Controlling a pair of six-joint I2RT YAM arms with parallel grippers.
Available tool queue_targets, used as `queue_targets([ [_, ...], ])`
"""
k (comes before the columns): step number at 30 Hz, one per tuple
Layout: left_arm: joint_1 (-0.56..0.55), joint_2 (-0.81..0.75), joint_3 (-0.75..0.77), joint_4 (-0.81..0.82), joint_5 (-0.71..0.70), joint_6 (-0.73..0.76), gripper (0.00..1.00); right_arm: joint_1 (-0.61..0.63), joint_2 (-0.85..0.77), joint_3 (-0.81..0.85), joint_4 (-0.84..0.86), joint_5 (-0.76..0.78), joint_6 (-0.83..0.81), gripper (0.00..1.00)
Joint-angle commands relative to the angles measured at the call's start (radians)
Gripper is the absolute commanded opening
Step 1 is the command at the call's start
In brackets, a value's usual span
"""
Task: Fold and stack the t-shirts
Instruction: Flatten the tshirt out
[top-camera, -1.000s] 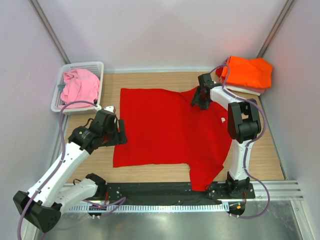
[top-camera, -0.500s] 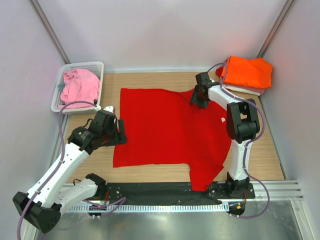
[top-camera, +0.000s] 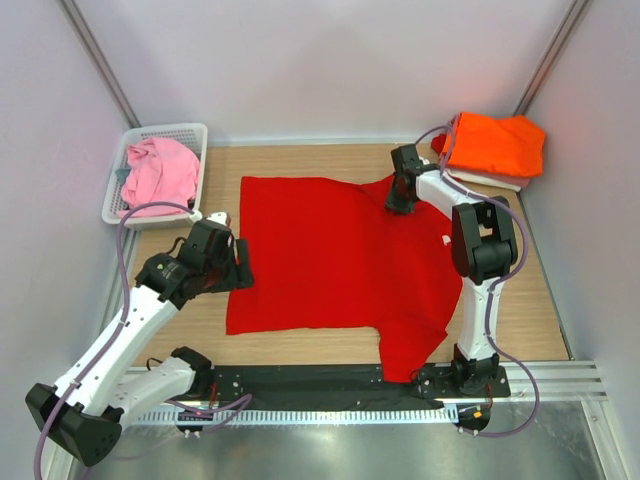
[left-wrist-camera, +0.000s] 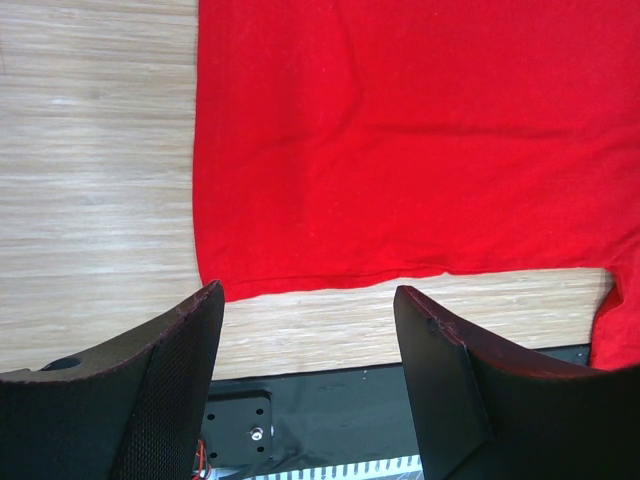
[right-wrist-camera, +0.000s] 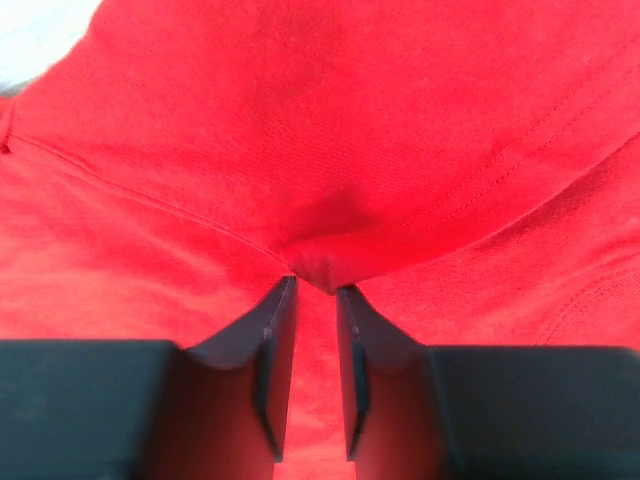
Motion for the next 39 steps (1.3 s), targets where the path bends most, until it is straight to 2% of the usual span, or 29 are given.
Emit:
queue_targets([
  [1, -0.001, -0.009, -0.002, 0.034, -0.013, 0.001, 0.70, -0.002, -0.003, -0.014, 0.032, -0.006, 0.007, 0.25],
  [5, -0.001, -0.011, -0.003, 0.034, -0.016, 0.001, 0.70, -0.002, -0.005, -0.011, 0.035, -0.005, 0.004, 0.04],
  [10, -0.001, -0.015, -0.003, 0.034, -0.017, 0.001, 0.70, -0.003, 0.026, 0.110, -0.012, 0.006, -0.025, 0.02],
  [15, -0.001, -0.014, -0.002, 0.034, -0.016, -0.001, 0.70, -0.002, 0.162, 0.432, -0.072, -0.037, -0.117, 0.01],
  [17, -0.001, -0.011, -0.002, 0.033, -0.016, 0.001, 0.70, -0.003, 0.239, 0.623, -0.083, -0.082, -0.143, 0.02],
  [18, -0.001, -0.009, -0.003, 0.033, -0.016, 0.001, 0.70, -0.002, 0.326, 0.702, -0.111, -0.095, -0.169, 0.01],
  [19, -0.001, -0.006, -0.002, 0.033, -0.017, -0.001, 0.70, -0.002, 0.377, 0.850, -0.117, -0.103, -0.177, 0.01],
  [22, -0.001, 0.003, -0.003, 0.033, -0.017, -0.001, 0.70, -0.003, 0.489, 0.972, -0.039, -0.179, -0.194, 0.03],
  [23, -0.001, 0.006, -0.002, 0.033, -0.019, -0.002, 0.70, -0.003, 0.492, 0.951, 0.013, -0.189, -0.192, 0.18],
  [25, -0.001, 0.009, -0.002, 0.031, -0.022, -0.002, 0.70, -0.003, 0.482, 0.861, 0.200, -0.222, -0.188, 0.21],
  [27, -0.001, 0.009, -0.002, 0.029, -0.027, -0.005, 0.69, -0.002, 0.489, 0.840, 0.332, -0.242, -0.188, 0.30],
  [30, -0.001, 0.009, -0.002, 0.025, -0.039, -0.011, 0.70, 0.006, 0.527, 0.894, 0.397, -0.241, -0.183, 0.40],
  [31, -0.001, 0.009, -0.003, 0.025, -0.042, -0.013, 0.70, 0.008, 0.518, 0.902, 0.408, -0.241, -0.183, 0.66],
  [32, -0.001, 0.011, -0.003, 0.022, -0.047, -0.014, 0.70, 0.014, 0.502, 0.868, 0.435, -0.238, -0.186, 0.79],
  [33, -0.001, 0.011, -0.003, 0.023, -0.048, -0.016, 0.70, 0.018, 0.477, 0.868, 0.446, -0.238, -0.194, 0.79],
  [34, -0.001, 0.012, -0.002, 0.022, -0.050, -0.016, 0.70, 0.021, 0.448, 0.803, 0.455, -0.227, -0.205, 0.83],
  [36, -0.001, 0.015, -0.002, 0.020, -0.053, -0.021, 0.69, 0.028, 0.330, 0.714, 0.484, -0.212, -0.240, 0.84],
  [39, -0.001, 0.019, -0.003, 0.022, -0.057, -0.022, 0.69, 0.032, 0.135, 0.469, 0.481, -0.154, -0.266, 0.84],
])
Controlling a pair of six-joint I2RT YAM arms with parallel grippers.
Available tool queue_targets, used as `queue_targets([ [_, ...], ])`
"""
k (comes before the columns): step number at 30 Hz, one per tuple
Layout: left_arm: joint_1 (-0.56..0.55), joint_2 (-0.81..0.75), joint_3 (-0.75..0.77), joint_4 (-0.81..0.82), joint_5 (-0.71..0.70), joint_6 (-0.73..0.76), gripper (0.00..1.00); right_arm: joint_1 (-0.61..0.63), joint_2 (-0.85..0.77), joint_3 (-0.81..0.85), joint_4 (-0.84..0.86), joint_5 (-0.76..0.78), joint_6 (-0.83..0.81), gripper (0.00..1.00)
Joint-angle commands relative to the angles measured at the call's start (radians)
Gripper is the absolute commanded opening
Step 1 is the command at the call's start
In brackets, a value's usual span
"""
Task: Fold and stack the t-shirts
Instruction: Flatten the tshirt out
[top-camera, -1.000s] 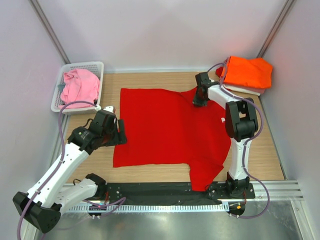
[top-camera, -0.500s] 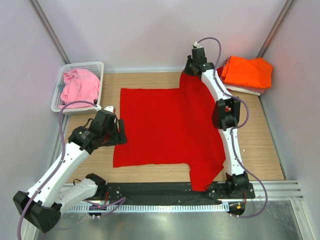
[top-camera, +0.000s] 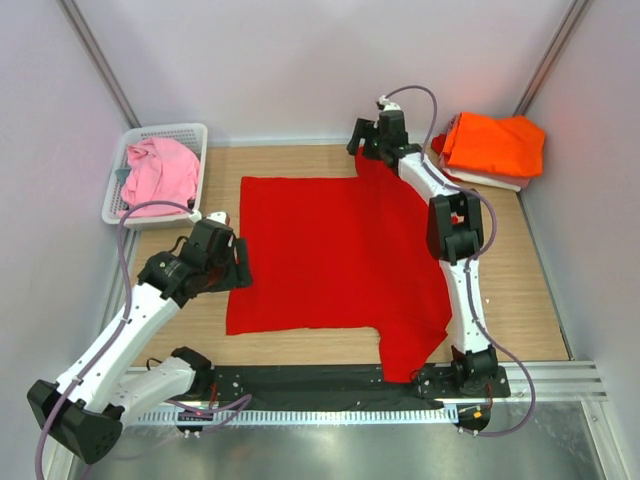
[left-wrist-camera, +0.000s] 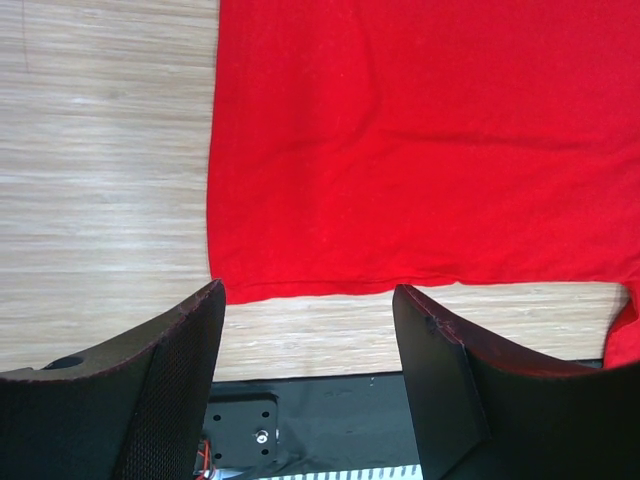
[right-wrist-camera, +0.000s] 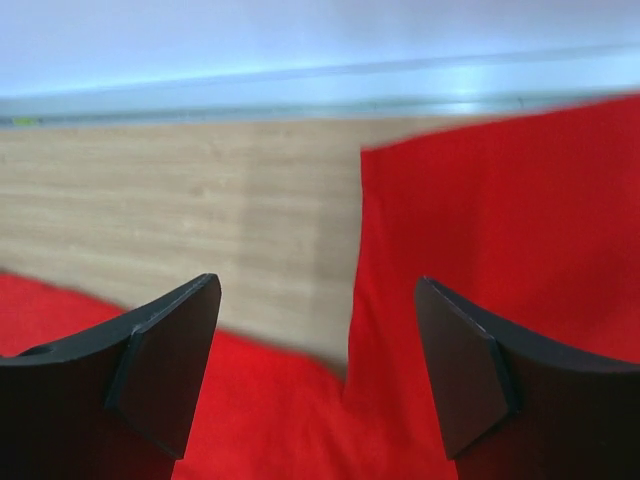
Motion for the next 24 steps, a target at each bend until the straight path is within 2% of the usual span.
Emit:
queue_targets([
  [1, -0.001, 0.003, -0.003, 0.023, -0.023, -0.014, 0.69, 0.015, -0.320, -0.184, 0.090, 0.119, -0.049, 0.85],
  [4, -0.001, 0.009, -0.005, 0.021, -0.023, -0.020, 0.68, 0.022, -0.578, -0.435, 0.045, 0.181, -0.043, 0.86],
  [7, -0.001, 0.026, -0.006, 0.006, -0.006, -0.035, 0.68, 0.065, -0.849, -0.695, -0.030, 0.378, -0.020, 0.86],
  [8, -0.001, 0.032, 0.000, -0.020, 0.008, -0.053, 0.69, 0.109, -0.923, -0.752, -0.103, 0.512, -0.005, 0.86],
  [9, -0.001, 0.035, -0.002, -0.028, 0.023, -0.070, 0.70, 0.136, -1.034, -0.849, -0.144, 0.550, 0.021, 0.85],
  [10, -0.003, 0.038, -0.012, -0.027, 0.058, -0.098, 0.69, 0.157, -1.096, -0.893, -0.193, 0.575, 0.083, 0.85],
  [11, -0.003, 0.031, -0.050, 0.005, 0.140, -0.139, 0.68, 0.192, -1.141, -0.928, -0.325, 0.589, 0.143, 0.85],
  [14, -0.027, -0.026, -0.153, 0.059, 0.193, -0.248, 0.67, 0.260, -1.294, -1.059, -0.550, 0.551, 0.357, 0.81],
  [15, -0.041, -0.041, -0.173, 0.061, 0.181, -0.270, 0.67, 0.339, -1.365, -1.129, -0.598, 0.555, 0.407, 0.80],
  [16, -0.046, -0.058, -0.211, 0.059, 0.180, -0.288, 0.66, 0.399, -1.393, -1.158, -0.644, 0.566, 0.534, 0.79],
  [19, -0.075, -0.112, -0.247, 0.058, 0.135, -0.362, 0.65, 0.628, -1.475, -1.247, -0.896, 0.615, 0.787, 0.79],
  [24, -0.086, -0.123, -0.295, 0.050, 0.074, -0.454, 0.63, 0.963, -1.491, -1.355, -1.093, 0.595, 1.101, 0.79],
])
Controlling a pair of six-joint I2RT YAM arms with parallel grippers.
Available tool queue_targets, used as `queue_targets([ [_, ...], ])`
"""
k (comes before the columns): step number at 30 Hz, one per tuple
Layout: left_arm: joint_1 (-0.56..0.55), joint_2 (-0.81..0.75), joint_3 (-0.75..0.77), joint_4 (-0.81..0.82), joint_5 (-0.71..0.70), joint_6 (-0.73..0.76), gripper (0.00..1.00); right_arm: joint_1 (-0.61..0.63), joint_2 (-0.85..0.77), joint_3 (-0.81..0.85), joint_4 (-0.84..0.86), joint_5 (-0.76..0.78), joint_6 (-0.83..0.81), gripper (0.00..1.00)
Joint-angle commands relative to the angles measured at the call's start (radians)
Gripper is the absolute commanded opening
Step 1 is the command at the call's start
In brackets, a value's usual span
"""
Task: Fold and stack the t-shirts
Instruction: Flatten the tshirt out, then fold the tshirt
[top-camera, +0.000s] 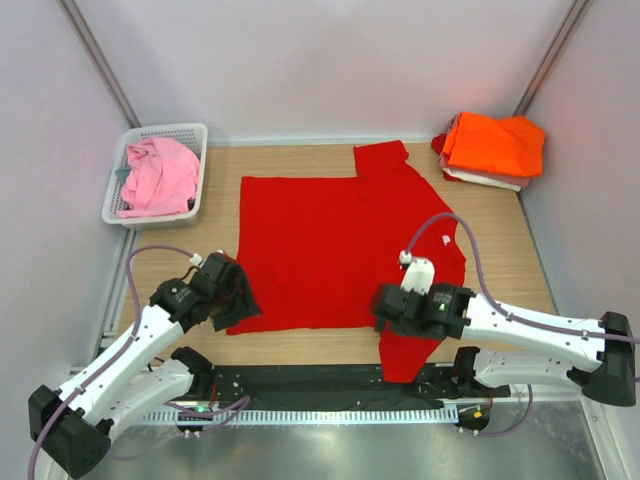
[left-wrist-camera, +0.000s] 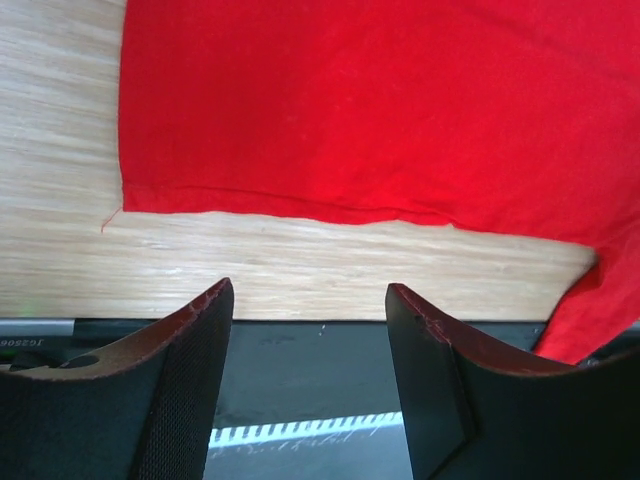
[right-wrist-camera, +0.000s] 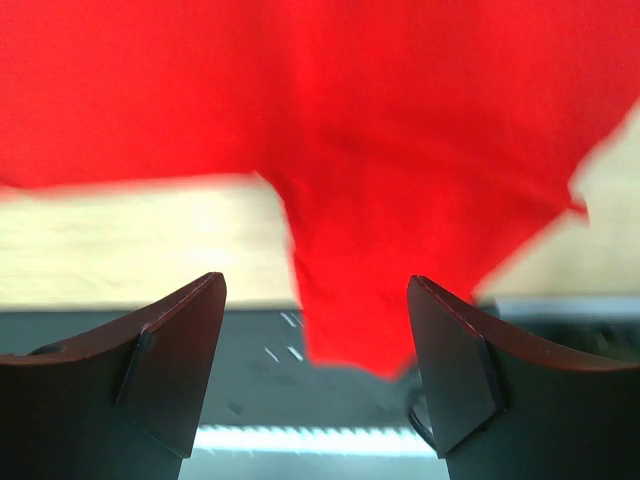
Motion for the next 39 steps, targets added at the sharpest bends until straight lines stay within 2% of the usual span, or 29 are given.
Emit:
queue_targets([
  [1, -0.009, -0.005, -0.038, 0.033, -0.063, -0.106, 0.63, 0.186, -0.027, -0.039, -0.248, 0.039, 0.376, 0.79],
  [4, -0.009, 0.009, -0.069, 0.045, -0.114, -0.146, 0.63, 0.279, -0.020, -0.101, -0.235, -0.007, 0.461, 0.80],
  [7, -0.009, 0.040, -0.094, 0.062, -0.169, -0.173, 0.63, 0.297, -0.049, -0.167, -0.209, -0.041, 0.478, 0.82],
  [11, -0.009, 0.139, -0.115, 0.100, -0.206, -0.169, 0.68, 0.297, -0.179, -0.271, -0.104, -0.082, 0.475, 0.85],
  [12, -0.007, 0.162, -0.129, 0.111, -0.214, -0.167, 0.69, 0.297, -0.257, -0.289, -0.086, -0.082, 0.496, 0.86],
  [15, -0.006, 0.259, -0.161, 0.169, -0.218, -0.172, 0.72, 0.295, -0.384, -0.340, -0.078, -0.071, 0.527, 0.86],
  [17, -0.004, 0.310, -0.141, 0.171, -0.227, -0.173, 0.71, 0.294, -0.412, -0.349, -0.080, -0.064, 0.547, 0.86],
  [21, -0.004, 0.354, -0.123, 0.200, -0.217, -0.155, 0.65, 0.249, -0.322, -0.329, -0.058, -0.074, 0.512, 0.86],
  [23, -0.004, 0.398, -0.130, 0.232, -0.186, -0.147, 0.64, 0.197, -0.226, -0.334, -0.011, -0.116, 0.418, 0.89],
  [25, -0.004, 0.445, -0.156, 0.299, -0.152, -0.140, 0.55, 0.117, -0.149, -0.363, 0.106, -0.211, 0.352, 0.89],
  [26, -0.004, 0.493, -0.172, 0.322, -0.142, -0.129, 0.45, 0.099, -0.132, -0.387, 0.129, -0.231, 0.317, 0.89],
  [27, -0.004, 0.518, -0.179, 0.364, -0.120, -0.124, 0.21, 0.073, -0.120, -0.394, 0.140, -0.237, 0.309, 0.89],
  [29, -0.006, 0.534, -0.176, 0.372, -0.115, -0.117, 0.00, 0.065, -0.104, -0.383, 0.121, -0.228, 0.300, 0.89],
  [34, -0.004, 0.468, -0.173, 0.385, -0.131, -0.101, 0.00, 0.063, -0.058, -0.245, -0.049, -0.193, 0.255, 0.85],
  [37, -0.004, 0.471, -0.150, 0.373, -0.132, -0.089, 0.00, 0.063, 0.043, -0.167, -0.184, -0.185, 0.196, 0.85],
  [39, -0.004, 0.472, -0.149, 0.379, -0.132, -0.089, 0.00, 0.063, 0.057, -0.145, -0.189, -0.238, 0.176, 0.85],
])
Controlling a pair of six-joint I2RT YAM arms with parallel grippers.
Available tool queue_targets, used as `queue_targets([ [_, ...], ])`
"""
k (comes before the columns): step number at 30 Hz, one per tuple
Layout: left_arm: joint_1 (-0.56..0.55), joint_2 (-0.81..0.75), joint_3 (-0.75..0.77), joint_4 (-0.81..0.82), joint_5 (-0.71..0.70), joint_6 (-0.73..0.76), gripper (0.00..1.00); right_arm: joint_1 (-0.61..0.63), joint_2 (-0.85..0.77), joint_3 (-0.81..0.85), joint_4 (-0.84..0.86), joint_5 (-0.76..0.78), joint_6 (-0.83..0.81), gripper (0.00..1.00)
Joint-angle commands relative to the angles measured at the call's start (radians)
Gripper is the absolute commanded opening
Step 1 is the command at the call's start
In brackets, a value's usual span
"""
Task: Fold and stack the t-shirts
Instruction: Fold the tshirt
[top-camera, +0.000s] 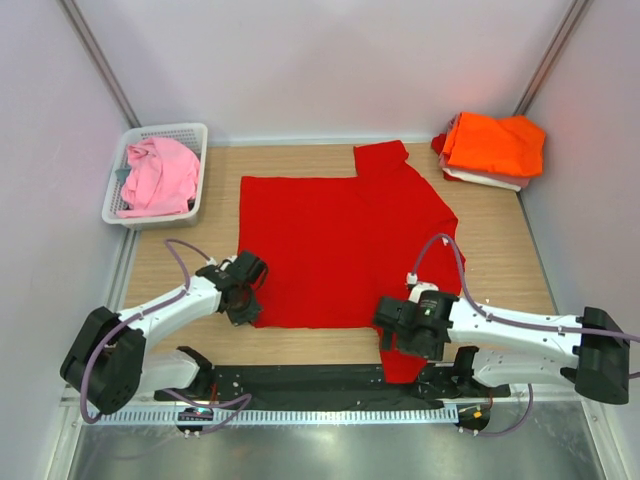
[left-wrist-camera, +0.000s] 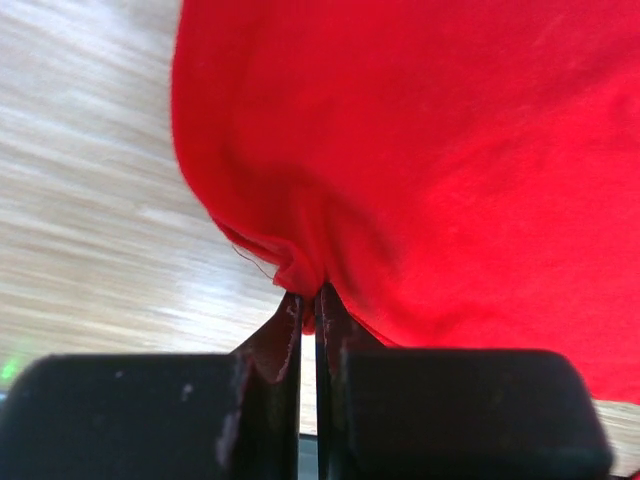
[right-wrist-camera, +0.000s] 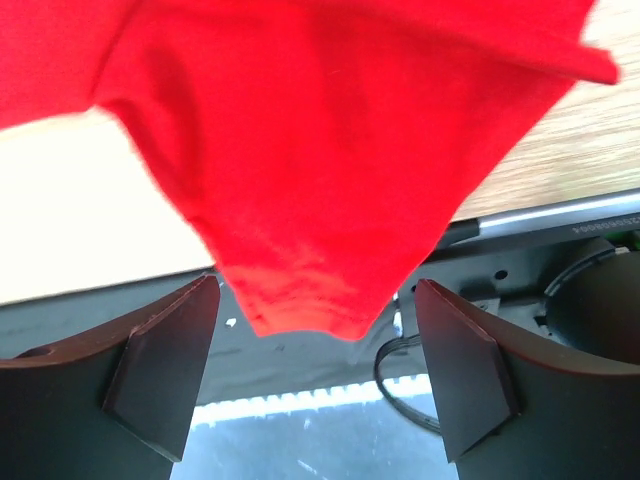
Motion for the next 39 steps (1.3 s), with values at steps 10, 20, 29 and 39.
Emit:
queue_targets([
  [10, 0.001, 0.000, -0.063, 0.161, 0.025, 0.013, 0.00, 0.007, 0.134, -0.135, 0.210, -0.292, -0.050, 0.73],
  [20, 0.001, -0.092, -0.052, 0.093, 0.044, 0.018, 0.00, 0.034, 0.155, -0.029, 0.111, -0.128, -0.064, 0.03],
  [29, 0.001, -0.229, 0.061, -0.106, 0.028, 0.048, 0.00, 0.016, 0.123, 0.164, -0.079, 0.068, -0.088, 0.01],
  [39, 0.059, -0.209, 0.172, -0.191, 0.047, 0.128, 0.00, -0.217, 0.212, 0.381, -0.001, 0.235, -0.392, 0.01],
])
